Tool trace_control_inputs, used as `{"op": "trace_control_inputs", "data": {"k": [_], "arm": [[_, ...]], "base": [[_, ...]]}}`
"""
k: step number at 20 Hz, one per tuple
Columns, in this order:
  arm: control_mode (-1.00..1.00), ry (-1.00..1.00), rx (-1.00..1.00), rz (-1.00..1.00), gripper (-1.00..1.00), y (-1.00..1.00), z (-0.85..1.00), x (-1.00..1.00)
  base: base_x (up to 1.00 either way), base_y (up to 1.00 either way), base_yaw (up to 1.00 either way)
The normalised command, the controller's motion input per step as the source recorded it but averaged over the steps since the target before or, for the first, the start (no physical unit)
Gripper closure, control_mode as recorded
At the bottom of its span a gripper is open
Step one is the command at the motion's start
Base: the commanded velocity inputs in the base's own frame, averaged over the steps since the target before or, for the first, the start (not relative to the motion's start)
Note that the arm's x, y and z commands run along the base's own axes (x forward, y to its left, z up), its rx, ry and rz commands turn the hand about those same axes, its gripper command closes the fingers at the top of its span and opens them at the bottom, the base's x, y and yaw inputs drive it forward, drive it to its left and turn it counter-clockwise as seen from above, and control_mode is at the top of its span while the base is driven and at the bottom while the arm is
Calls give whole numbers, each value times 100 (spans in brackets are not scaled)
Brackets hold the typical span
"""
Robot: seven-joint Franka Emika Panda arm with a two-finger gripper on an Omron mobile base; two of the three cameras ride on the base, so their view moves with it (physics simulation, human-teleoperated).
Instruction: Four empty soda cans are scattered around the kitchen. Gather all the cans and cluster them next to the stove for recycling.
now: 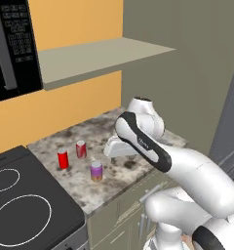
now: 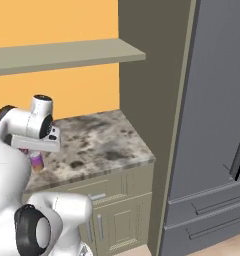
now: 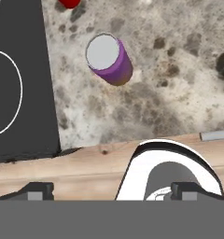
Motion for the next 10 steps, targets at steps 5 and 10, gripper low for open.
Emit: {"op": "trace_control_inputs", "data": {"k": [5,10], "arm": [[-100,0,-14,0,-100,-30,4,-55],[-100,0,-16,-2,-100,-31,2,-56]], "base": [[0,0,0],[0,0,0]]}}
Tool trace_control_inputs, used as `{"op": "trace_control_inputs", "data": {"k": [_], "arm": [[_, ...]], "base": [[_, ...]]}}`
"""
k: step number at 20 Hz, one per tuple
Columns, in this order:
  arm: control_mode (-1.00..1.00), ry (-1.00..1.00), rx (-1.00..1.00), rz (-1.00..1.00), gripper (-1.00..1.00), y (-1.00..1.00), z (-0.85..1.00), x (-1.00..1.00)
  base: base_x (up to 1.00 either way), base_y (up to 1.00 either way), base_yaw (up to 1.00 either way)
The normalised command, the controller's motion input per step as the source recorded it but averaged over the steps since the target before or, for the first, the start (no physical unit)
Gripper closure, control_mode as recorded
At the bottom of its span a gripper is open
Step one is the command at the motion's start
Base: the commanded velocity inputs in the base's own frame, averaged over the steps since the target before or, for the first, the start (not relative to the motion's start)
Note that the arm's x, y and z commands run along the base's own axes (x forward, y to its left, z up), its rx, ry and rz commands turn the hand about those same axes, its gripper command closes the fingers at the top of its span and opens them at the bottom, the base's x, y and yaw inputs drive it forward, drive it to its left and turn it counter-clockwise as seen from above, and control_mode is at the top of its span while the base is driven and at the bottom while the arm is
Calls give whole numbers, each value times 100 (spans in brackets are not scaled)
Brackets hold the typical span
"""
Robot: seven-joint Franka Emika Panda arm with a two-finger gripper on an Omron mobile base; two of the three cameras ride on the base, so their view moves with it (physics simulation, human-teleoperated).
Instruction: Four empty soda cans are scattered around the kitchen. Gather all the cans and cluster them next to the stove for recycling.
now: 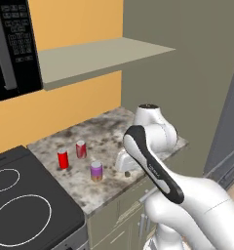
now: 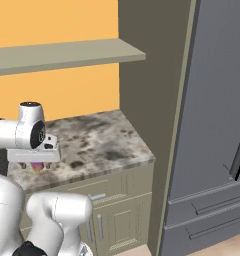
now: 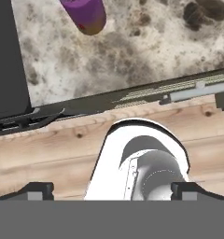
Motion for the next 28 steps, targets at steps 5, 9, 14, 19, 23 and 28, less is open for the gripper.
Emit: {"op": "trace_control_inputs", "data": {"k": [5,9,14,19,23,28], "arm": [[-100,0,-9,-3,-100,-30,1,-54],[-100,1,-3,-4,-100,-9,0,-25],[-100,0,0,0,-100,0,0,0],[100,0,0,0,-100,0,0,0],[100,0,0,0,-100,0,0,0],[100,0,0,0,-100,0,0,0]], "base": [[0,0,0],[0,0,0],[0,0,0],[-45,0,-14],[-62,0,-24],[-54,3,-40]]}}
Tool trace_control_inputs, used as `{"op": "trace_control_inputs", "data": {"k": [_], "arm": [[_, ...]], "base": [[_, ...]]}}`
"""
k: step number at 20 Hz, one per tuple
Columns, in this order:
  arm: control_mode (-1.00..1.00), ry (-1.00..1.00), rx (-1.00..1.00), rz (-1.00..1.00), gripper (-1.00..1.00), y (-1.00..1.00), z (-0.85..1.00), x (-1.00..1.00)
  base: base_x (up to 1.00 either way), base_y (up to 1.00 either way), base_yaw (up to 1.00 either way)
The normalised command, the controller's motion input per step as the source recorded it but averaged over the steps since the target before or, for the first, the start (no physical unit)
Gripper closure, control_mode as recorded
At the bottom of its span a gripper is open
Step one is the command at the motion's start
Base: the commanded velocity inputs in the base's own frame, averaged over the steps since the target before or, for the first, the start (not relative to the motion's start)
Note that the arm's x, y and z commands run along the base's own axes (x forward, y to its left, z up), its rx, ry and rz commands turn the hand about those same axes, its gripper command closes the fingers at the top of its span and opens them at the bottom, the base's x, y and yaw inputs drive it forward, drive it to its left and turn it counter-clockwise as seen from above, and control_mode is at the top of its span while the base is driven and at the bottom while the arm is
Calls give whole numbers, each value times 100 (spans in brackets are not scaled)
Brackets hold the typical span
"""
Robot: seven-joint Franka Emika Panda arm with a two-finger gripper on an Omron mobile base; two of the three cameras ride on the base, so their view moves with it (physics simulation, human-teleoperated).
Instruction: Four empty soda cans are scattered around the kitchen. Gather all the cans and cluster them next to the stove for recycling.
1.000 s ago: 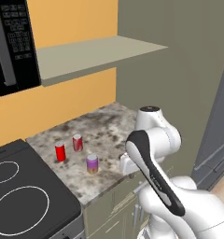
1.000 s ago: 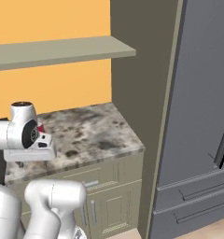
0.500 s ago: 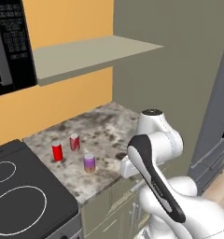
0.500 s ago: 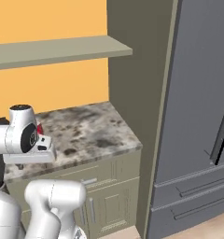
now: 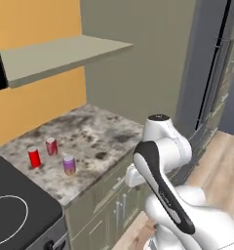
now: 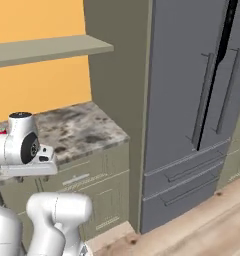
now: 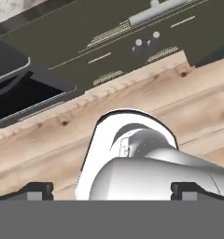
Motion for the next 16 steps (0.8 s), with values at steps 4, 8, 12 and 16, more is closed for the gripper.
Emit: {"op": "trace_control_inputs", "data": {"k": [4,8,12,16], "arm": [[100,0,0,0,-100,0,0,0],[100,0,0,0,-100,0,0,0],[100,0,0,0,-100,0,0,0],[100,0,0,0,-100,0,0,0]], "base": [[-8,5,-90],[0,4,-97],[0,4,-98],[0,3,-100]]}}
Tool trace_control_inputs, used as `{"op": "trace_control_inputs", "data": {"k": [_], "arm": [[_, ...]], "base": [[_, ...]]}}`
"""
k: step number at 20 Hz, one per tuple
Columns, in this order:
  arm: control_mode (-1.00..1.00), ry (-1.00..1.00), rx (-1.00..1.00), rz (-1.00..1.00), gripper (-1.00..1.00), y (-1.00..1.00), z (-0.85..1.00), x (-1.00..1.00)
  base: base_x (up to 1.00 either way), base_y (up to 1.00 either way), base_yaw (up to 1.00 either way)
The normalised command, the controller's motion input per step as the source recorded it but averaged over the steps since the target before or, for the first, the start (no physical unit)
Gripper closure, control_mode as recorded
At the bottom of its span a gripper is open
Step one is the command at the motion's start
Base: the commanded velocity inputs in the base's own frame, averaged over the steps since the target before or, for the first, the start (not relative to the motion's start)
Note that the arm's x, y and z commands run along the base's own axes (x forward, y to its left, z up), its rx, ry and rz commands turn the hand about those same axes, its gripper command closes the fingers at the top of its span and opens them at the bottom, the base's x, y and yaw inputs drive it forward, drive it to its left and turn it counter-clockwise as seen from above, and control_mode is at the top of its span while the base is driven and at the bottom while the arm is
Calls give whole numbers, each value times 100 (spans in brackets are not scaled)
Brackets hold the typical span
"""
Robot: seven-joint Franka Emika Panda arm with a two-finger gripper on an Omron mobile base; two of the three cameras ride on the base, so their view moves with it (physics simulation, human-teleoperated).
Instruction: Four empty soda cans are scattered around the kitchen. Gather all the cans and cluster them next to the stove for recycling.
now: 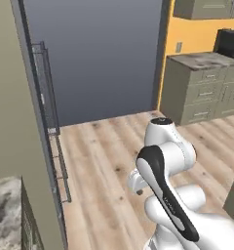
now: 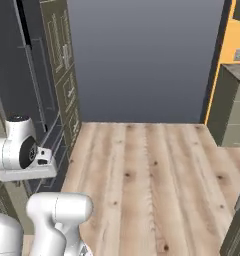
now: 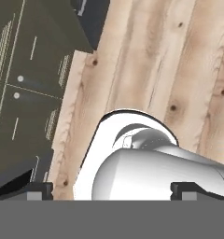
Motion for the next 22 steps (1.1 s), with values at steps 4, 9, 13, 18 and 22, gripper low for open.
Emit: {"op": "trace_control_inputs", "data": {"k": [4,9,13,18,22], "arm": [[100,0,0,0,-100,0,0,0],[100,0,0,0,-100,0,0,0],[100,0,0,0,-100,0,0,0],[100,0,0,0,-100,0,0,0],[100,0,0,0,-100,0,0,0]], "base": [[0,3,-100],[0,3,-100],[15,14,-89],[46,28,-57],[52,29,-49]]}}
